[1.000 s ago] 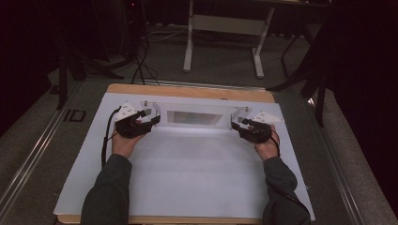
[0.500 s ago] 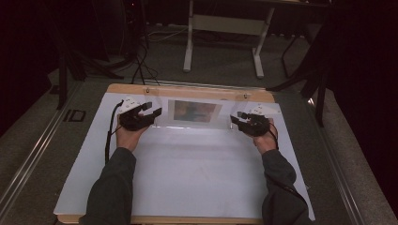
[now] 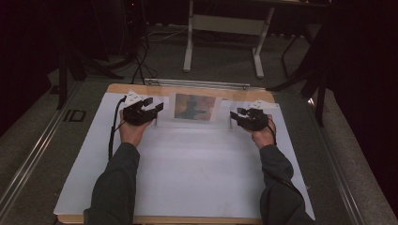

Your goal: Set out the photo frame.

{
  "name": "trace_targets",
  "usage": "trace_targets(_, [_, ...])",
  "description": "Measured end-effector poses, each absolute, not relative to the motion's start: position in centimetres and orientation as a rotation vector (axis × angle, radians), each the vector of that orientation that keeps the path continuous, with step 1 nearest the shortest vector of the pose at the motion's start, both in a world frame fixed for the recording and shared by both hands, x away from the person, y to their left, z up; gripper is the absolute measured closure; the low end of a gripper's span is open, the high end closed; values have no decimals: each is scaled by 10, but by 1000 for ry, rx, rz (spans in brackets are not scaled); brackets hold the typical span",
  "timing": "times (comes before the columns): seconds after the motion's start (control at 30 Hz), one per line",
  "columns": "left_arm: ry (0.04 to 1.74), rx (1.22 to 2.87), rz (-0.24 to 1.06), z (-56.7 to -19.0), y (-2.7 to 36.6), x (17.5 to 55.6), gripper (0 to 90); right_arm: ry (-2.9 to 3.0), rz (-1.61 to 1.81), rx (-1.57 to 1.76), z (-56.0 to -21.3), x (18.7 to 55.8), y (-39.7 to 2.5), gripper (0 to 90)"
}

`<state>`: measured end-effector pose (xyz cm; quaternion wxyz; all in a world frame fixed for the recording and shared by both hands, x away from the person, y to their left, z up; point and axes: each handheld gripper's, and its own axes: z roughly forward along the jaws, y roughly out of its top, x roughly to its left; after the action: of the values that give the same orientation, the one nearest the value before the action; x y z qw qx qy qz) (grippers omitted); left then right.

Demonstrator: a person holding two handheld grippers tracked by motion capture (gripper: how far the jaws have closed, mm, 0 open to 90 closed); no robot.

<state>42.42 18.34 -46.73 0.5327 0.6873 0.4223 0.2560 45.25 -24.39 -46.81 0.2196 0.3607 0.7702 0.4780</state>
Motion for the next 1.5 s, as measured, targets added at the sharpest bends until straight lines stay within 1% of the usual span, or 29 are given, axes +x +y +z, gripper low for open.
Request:
trace_targets(0.43, [1026, 1638, 617, -465, 176, 416, 441, 2126, 1331, 1019, -466, 441, -249, 560])
trace_targets(0.63, [1023, 1624, 593, -468, 173, 405, 441, 2116, 1344, 1008, -464, 427, -254, 561])
trace_targets(0.8, [1030, 1653, 581, -464, 172, 393, 440, 2117, 1339, 1006, -466, 415, -256, 560])
trace_targets(1.07, [1019, 1643, 581, -465, 175, 372, 441, 2118, 1342, 954, -460, 395, -255, 563])
trace_targets(1.37, [1050, 1601, 547, -465, 180, 360, 443, 2113, 1384, 951, -459, 382, -253, 567])
trace_targets(1.5, [1055, 1599, 551, -462, 181, 355, 444, 2105, 1405, 958, -459, 378, -253, 567])
